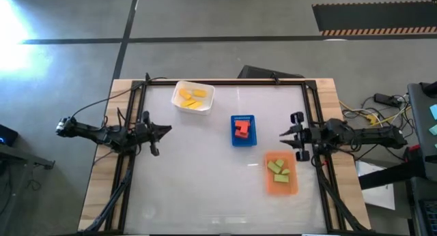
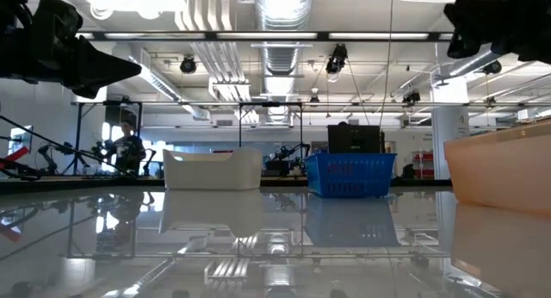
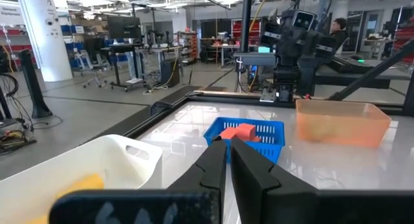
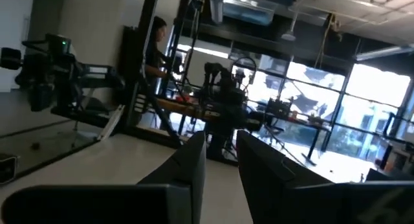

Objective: Sort & place blocks by color
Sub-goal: Return to Home Position

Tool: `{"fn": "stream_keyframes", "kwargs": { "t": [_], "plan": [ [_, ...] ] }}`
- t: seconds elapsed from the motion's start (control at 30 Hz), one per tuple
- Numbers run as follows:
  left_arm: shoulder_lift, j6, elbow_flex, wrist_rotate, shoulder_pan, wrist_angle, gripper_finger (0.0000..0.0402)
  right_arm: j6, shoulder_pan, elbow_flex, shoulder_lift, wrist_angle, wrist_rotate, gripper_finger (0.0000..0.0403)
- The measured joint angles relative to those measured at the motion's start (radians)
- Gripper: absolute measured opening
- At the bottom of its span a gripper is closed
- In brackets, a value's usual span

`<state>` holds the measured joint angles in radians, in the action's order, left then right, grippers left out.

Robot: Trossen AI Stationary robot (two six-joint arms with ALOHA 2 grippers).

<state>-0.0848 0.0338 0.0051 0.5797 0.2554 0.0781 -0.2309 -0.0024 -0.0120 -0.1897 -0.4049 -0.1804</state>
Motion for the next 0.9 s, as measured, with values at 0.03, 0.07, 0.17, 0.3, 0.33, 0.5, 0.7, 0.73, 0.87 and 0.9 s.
{"fn": "stream_keyframes", "kwargs": {
  "t": [0.03,0.07,0.17,0.3,0.33,0.5,0.7,0.73,0.87,0.9],
  "plan": [
    [0.000,0.000,0.000,0.000,0.000,0.000,0.0006,-0.007,0.001,0.000,0.003,-0.003,-0.008,0.0077],
    [0.000,0.000,0.000,0.000,0.000,0.000,0.0006,-0.014,0.000,0.000,0.005,-0.004,-0.006,0.0075],
    [0.000,0.000,0.000,0.000,0.000,0.001,0.0006,-0.011,0.000,0.000,0.006,0.002,-0.003,0.0069],
    [0.000,0.000,0.000,0.000,0.000,0.001,0.0006,-0.004,0.000,0.000,0.004,0.004,-0.003,0.0068],
    [0.000,0.000,-0.001,0.000,0.000,0.001,0.0006,-0.004,0.000,0.000,0.004,0.005,-0.003,0.0068],
    [0.000,0.000,-0.001,0.000,0.000,0.001,0.0006,-0.004,0.000,0.000,0.004,0.005,-0.003,0.0076],
    [0.000,0.000,-0.001,0.000,0.000,0.002,0.0006,-0.005,0.000,0.001,0.004,0.005,-0.003,0.0084],
    [0.000,0.000,-0.001,0.000,0.000,0.002,0.0006,-0.004,0.000,0.001,0.004,0.005,-0.003,0.0085],
    [0.000,0.000,-0.001,0.000,0.000,0.002,0.0006,-0.004,0.000,0.001,0.004,0.005,-0.003,0.0086],
    [0.000,0.000,-0.001,0.000,0.000,0.002,0.0006,-0.004,0.000,0.001,0.004,0.005,-0.003,0.0085]
  ]
}}
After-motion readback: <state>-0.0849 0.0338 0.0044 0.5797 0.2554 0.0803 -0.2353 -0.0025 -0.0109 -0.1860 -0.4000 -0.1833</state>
